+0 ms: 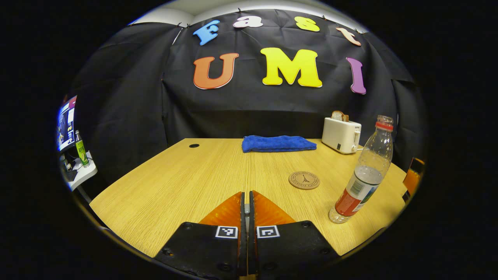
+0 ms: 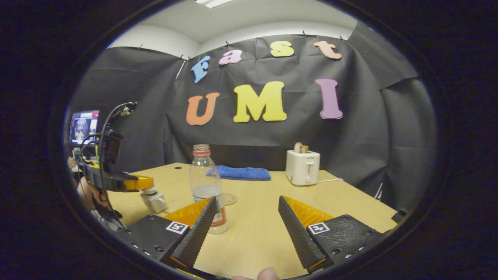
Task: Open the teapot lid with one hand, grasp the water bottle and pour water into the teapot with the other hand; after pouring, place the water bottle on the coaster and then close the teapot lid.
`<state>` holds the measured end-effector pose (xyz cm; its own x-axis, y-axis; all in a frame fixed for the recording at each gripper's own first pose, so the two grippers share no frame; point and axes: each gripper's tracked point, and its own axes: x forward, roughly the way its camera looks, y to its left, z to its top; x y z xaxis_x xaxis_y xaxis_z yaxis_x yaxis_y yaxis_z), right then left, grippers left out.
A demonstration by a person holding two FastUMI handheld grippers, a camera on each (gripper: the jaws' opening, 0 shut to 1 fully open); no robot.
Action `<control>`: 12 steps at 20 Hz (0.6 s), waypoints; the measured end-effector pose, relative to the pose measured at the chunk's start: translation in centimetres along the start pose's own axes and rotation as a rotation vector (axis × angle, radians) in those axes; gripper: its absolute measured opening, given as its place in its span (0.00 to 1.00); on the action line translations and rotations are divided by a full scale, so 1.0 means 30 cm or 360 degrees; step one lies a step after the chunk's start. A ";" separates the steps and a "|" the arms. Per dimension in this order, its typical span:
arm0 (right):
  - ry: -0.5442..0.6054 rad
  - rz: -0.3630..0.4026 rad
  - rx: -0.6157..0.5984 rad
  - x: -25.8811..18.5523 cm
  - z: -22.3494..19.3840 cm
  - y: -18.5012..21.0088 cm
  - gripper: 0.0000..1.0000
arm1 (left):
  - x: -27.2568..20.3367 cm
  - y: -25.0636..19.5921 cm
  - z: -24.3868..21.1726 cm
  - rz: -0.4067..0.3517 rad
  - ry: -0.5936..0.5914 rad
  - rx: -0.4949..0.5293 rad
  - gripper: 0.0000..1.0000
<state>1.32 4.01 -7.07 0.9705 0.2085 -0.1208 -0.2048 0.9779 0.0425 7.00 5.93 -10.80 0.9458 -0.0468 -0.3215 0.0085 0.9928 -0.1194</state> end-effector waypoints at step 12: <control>0.0241 0.0168 0.0076 0.221 -0.127 0.146 0.95 | -0.196 0.050 0.116 -0.0015 -0.0195 0.0000 0.04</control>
<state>6.38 9.73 -11.46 0.9130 0.3136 -0.2610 -0.2948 0.9493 0.1096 2.58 8.08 -5.80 0.9782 -0.0420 -0.2033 0.0173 0.9924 -0.1218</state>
